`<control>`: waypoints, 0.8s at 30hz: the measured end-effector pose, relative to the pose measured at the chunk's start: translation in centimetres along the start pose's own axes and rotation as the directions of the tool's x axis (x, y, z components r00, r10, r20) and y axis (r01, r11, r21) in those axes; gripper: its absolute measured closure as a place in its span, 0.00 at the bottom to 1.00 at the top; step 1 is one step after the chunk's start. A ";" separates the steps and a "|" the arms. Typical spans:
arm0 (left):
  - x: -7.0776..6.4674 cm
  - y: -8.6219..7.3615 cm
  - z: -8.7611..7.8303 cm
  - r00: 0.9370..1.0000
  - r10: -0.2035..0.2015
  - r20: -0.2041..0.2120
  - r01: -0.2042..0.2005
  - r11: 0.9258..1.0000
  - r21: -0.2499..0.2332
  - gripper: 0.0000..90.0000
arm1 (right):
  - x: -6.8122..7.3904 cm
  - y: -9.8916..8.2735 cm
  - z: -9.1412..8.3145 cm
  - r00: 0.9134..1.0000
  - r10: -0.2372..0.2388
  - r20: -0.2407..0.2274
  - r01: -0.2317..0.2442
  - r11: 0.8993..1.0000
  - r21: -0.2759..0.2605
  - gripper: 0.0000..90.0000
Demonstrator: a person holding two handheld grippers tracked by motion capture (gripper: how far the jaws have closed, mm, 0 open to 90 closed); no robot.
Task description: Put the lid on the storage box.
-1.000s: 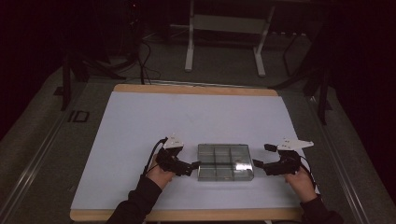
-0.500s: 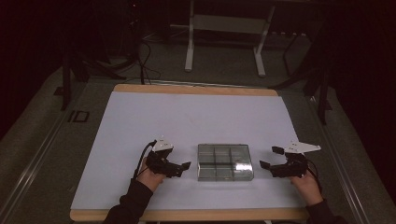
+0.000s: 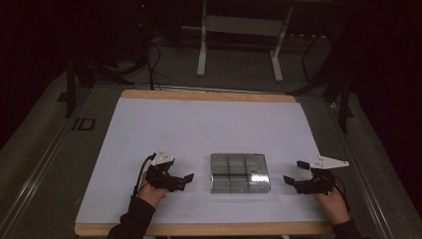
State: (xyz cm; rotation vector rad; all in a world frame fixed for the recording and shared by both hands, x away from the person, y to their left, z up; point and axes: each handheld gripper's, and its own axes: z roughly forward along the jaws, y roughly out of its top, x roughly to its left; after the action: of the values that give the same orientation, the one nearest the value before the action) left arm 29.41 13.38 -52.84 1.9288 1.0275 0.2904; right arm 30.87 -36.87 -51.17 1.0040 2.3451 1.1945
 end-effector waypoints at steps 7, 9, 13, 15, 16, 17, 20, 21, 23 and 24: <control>1.1 -0.9 -1.0 0.999 -0.034 -0.034 0.033 0.999 -0.014 0.03 | -0.4 -1.0 -0.5 0.999 0.007 0.032 -0.007 1.000 -0.004 0.14; 1.2 -1.2 -1.3 0.998 -0.043 -0.035 0.042 0.999 -0.018 0.03 | -0.5 -1.2 -0.7 0.999 0.010 0.042 -0.009 1.000 -0.005 0.14; 1.5 -1.7 -1.8 0.997 -0.052 -0.048 0.051 0.999 -0.018 0.03 | -0.7 -1.7 -0.9 0.999 0.017 0.047 -0.017 1.000 0.001 0.14; 1.6 -2.0 -2.1 0.997 -0.060 -0.051 0.059 0.998 -0.021 0.03 | -0.8 -1.9 -0.9 0.999 0.015 0.049 -0.016 1.000 0.005 0.14; 1.6 -2.1 -2.2 0.996 -0.065 -0.054 0.064 0.998 -0.023 0.03 | -0.8 -2.0 -1.0 0.999 0.019 0.051 -0.019 1.000 0.007 0.14; 1.7 -2.3 -2.3 0.996 -0.068 -0.056 0.067 0.997 -0.025 0.03 | -0.9 -2.2 -1.1 0.999 0.019 0.049 -0.020 1.000 0.006 0.14; 1.8 -2.6 -2.6 0.995 -0.071 -0.064 0.069 0.997 -0.025 0.03 | -1.0 -2.5 -1.2 0.998 0.028 0.053 -0.029 1.000 0.009 0.14; 1.8 -2.7 -2.6 0.995 -0.071 -0.065 0.069 0.997 -0.028 0.03 | -1.0 -2.7 -1.3 0.998 0.032 0.053 -0.032 0.999 0.011 0.14; 1.8 -2.9 -2.8 0.995 -0.072 -0.074 0.071 0.997 -0.022 0.03 | -1.0 -3.0 -1.5 0.998 0.030 0.056 -0.031 0.999 0.013 0.14; 1.8 -3.0 -2.9 0.995 -0.071 -0.077 0.069 0.997 -0.023 0.03 | -1.1 -3.1 -1.5 0.998 0.035 0.054 -0.036 0.999 0.014 0.14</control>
State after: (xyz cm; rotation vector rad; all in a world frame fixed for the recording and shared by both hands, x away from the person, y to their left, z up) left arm 27.30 17.23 -54.01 1.8713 1.1365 0.3374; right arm 29.36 -39.77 -52.77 1.0739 2.3075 1.1493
